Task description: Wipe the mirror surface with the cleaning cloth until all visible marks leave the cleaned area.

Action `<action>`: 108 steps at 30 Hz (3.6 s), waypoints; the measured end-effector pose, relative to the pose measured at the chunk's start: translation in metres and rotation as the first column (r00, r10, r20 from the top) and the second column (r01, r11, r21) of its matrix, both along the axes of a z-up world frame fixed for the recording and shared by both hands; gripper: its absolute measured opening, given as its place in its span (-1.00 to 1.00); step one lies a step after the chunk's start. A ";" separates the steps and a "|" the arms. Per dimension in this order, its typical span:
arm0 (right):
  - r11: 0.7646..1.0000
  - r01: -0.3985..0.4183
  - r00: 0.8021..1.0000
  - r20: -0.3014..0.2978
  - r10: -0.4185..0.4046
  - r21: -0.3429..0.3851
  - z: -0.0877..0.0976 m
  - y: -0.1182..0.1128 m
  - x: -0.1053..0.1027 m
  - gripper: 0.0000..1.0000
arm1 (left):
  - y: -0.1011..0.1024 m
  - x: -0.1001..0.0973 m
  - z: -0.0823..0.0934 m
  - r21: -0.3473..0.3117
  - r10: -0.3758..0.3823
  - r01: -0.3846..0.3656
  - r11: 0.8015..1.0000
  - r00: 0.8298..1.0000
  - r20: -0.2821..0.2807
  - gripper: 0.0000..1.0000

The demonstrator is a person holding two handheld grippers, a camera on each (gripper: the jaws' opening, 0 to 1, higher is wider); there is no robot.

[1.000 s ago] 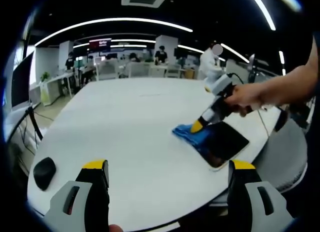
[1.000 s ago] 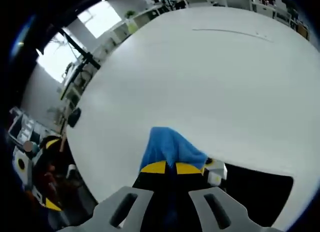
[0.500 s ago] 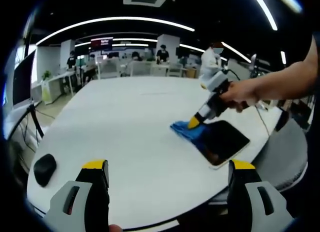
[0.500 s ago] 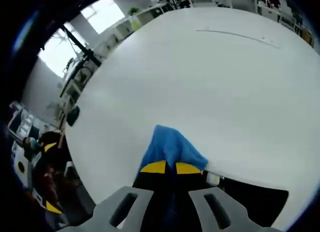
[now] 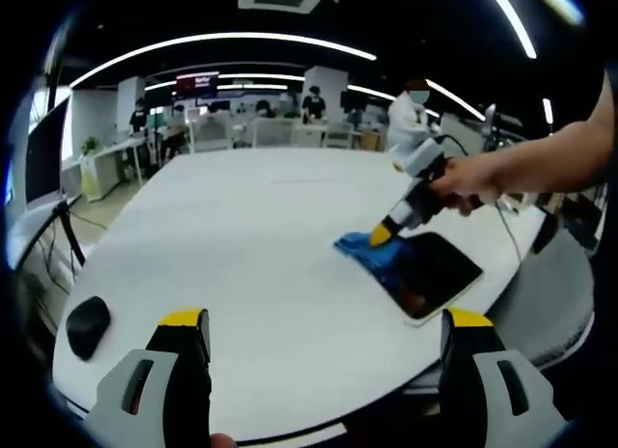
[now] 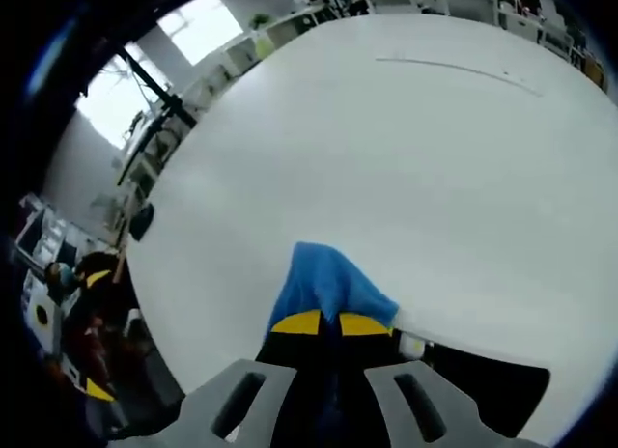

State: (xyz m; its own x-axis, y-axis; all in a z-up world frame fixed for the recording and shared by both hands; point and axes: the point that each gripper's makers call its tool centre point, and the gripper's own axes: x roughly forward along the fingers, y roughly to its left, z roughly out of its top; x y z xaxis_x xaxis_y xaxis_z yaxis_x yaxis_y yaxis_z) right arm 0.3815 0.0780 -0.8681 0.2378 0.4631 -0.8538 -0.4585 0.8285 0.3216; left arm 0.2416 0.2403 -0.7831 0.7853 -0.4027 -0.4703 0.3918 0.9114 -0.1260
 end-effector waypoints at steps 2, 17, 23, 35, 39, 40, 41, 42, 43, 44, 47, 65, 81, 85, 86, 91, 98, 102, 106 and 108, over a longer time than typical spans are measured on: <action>1.000 0.000 1.000 0.001 0.000 -0.006 0.000 -0.004 0.000 -1.00 | -0.002 0.001 0.000 -0.004 -0.002 0.002 1.000 1.000 0.001 0.99; 0.999 0.035 0.999 -0.005 -0.035 -0.026 -0.002 -0.033 0.002 -1.00 | -0.006 0.005 0.003 -0.006 -0.022 0.022 1.000 1.000 0.012 0.99; 0.998 0.048 0.999 -0.001 -0.048 -0.027 -0.003 -0.034 0.003 -1.00 | -0.009 0.005 0.003 -0.008 -0.032 0.032 0.999 0.999 0.011 0.99; 0.997 0.058 0.998 0.012 -0.058 -0.045 -0.002 -0.033 -0.010 -1.00 | -0.009 0.006 0.006 0.012 -0.046 0.046 0.999 0.999 0.022 0.99; 0.997 0.049 0.999 0.014 -0.048 -0.051 -0.001 -0.035 -0.018 -1.00 | -0.011 0.008 0.007 0.000 -0.043 0.043 0.999 0.999 0.030 0.99; 0.997 0.050 0.999 0.013 -0.049 -0.051 -0.001 -0.035 -0.019 -1.00 | -0.011 0.009 0.007 0.000 -0.044 0.044 0.999 0.998 0.033 0.99; 0.997 0.051 0.999 0.012 -0.051 -0.050 -0.001 -0.035 -0.020 -1.00 | -0.012 0.008 0.007 -0.003 -0.046 0.046 0.999 0.998 0.035 0.99; 0.997 0.052 0.999 0.011 -0.051 -0.050 -0.002 -0.036 -0.022 -1.00 | -0.014 0.008 0.008 -0.014 -0.051 0.051 0.999 0.998 0.037 0.99; 0.997 0.052 0.999 0.010 -0.051 -0.050 -0.002 -0.036 -0.024 -1.00 | -0.014 0.008 0.008 -0.011 -0.053 0.054 0.998 0.998 0.035 0.99; 0.997 0.051 0.999 0.009 -0.051 -0.051 -0.003 -0.036 -0.025 -1.00 | -0.014 0.008 0.006 0.002 -0.059 0.059 0.998 0.998 0.031 0.99; 0.998 0.042 0.999 0.010 -0.042 -0.052 -0.004 -0.036 -0.031 -1.00 | -0.014 0.010 0.007 -0.005 -0.060 0.060 0.998 0.998 0.035 0.99; 0.998 0.058 0.998 -0.005 -0.059 -0.018 -0.001 -0.036 -0.067 -1.00 | -0.017 0.013 0.010 -0.001 -0.075 0.075 0.997 0.996 0.039 0.99; 0.999 0.047 0.998 -0.044 -0.047 0.007 0.001 -0.033 -0.101 -1.00 | -0.019 0.011 0.010 0.000 -0.077 0.077 0.997 0.996 0.038 0.99; 0.999 0.042 0.998 -0.050 -0.041 0.013 0.001 -0.033 -0.109 -1.00 | -0.019 0.011 0.010 0.002 -0.080 0.080 0.997 0.996 0.036 0.99; 0.999 0.042 0.998 -0.055 -0.041 0.016 0.000 -0.033 -0.111 -1.00 | -0.019 0.011 0.010 0.001 -0.079 0.079 0.997 0.996 0.037 0.99; 0.999 0.037 0.997 -0.067 -0.036 0.022 0.000 -0.033 -0.122 -1.00 | -0.020 0.012 0.011 0.001 -0.078 0.078 0.997 0.996 0.040 0.99; 0.999 0.034 0.996 -0.083 -0.031 0.031 0.000 -0.032 -0.134 -1.00 | -0.020 0.012 0.010 -0.001 -0.079 0.079 0.997 0.996 0.041 0.99; 0.999 0.021 0.996 -0.083 -0.019 0.029 0.000 -0.032 -0.138 -1.00 | -0.020 0.013 0.010 -0.002 -0.079 0.079 0.997 0.996 0.042 0.99; 0.999 0.026 0.996 -0.086 -0.023 0.033 0.000 -0.032 -0.138 -1.00 | -0.019 0.013 0.011 -0.001 -0.077 0.077 0.997 0.996 0.044 0.99; 0.999 0.026 0.996 -0.087 -0.023 0.032 0.000 -0.032 -0.138 -1.00 | -0.019 0.013 0.011 -0.003 -0.076 0.076 0.997 0.996 0.044 0.99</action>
State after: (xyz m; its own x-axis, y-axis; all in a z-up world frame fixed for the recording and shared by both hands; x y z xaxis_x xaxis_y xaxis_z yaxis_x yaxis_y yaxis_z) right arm 0.2433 0.0461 -0.8682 0.1757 0.4865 -0.8559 -0.4073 0.8274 0.3867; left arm 0.2547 0.2210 -0.7721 0.7725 -0.4640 -0.4335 0.4649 0.8783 -0.1116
